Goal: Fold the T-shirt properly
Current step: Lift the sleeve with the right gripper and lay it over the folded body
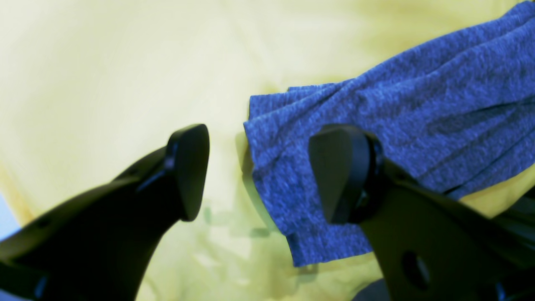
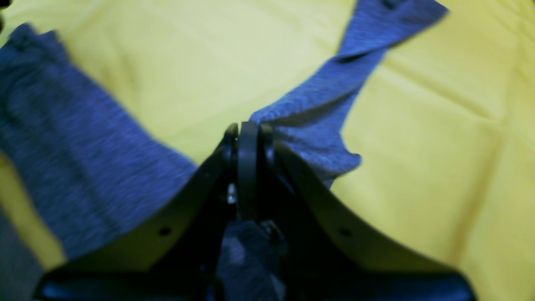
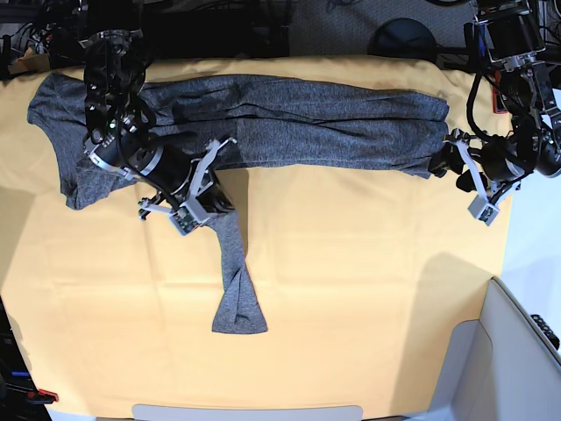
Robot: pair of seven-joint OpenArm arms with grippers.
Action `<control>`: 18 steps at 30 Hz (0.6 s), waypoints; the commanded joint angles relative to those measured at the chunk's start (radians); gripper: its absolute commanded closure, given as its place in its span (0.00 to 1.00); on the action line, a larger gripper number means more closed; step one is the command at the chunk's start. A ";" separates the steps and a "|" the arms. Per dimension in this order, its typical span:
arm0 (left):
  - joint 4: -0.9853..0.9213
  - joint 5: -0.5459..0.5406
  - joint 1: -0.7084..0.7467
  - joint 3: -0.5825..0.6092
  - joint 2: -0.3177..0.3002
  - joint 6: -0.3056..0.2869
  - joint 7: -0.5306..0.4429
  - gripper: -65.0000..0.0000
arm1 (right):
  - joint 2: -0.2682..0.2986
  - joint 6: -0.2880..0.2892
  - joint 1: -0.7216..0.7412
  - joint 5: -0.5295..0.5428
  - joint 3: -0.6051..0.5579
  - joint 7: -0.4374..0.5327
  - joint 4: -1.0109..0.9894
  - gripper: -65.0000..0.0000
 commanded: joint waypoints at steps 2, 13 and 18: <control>0.015 -0.012 -0.016 -0.008 -0.018 -0.001 -0.004 0.38 | 0.007 0.002 -0.028 0.011 -0.022 0.017 0.047 1.00; 0.015 -0.012 -0.017 -0.008 0.004 -0.001 -0.004 0.38 | 0.096 0.006 -0.142 0.020 -0.173 0.015 0.122 1.00; 0.015 -0.012 -0.017 -0.008 0.004 -0.001 -0.004 0.38 | 0.157 0.006 -0.150 0.131 -0.245 0.015 0.122 1.00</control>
